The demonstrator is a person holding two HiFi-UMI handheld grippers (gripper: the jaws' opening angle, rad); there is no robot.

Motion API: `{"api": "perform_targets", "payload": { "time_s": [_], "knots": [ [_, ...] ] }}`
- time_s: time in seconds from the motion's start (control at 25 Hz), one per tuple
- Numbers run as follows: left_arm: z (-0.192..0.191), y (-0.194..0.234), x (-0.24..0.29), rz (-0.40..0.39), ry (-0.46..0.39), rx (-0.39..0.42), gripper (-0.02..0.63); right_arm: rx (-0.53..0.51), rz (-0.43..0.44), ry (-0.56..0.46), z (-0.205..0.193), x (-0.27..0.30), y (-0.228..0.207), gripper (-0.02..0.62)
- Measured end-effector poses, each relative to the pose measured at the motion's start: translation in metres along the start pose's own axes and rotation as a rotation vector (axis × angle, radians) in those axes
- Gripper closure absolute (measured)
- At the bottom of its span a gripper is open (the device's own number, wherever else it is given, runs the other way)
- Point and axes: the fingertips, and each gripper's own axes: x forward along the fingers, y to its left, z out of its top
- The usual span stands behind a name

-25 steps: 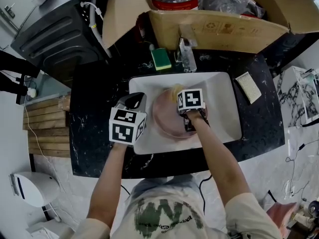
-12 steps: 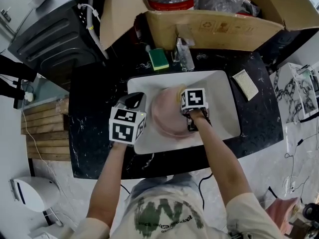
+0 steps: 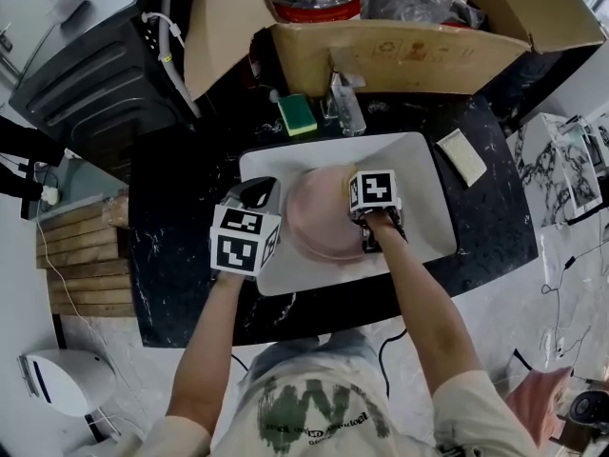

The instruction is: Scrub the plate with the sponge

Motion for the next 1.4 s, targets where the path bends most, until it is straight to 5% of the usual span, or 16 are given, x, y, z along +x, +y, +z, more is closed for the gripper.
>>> {"api": "perform_targets", "payload": {
  "time_s": [0.68,1.4],
  "knots": [
    [0.002,-0.002,0.001,-0.021,-0.008,0.005,0.601,-0.007,-0.014,0.027,-0.010,-0.014,-0.009,0.532],
    [-0.003,0.002,-0.004,0.005,-0.010,-0.005,0.601,-0.185,0.270,-0.008,0.014,-0.040,0.076,0.533]
  ]
}}
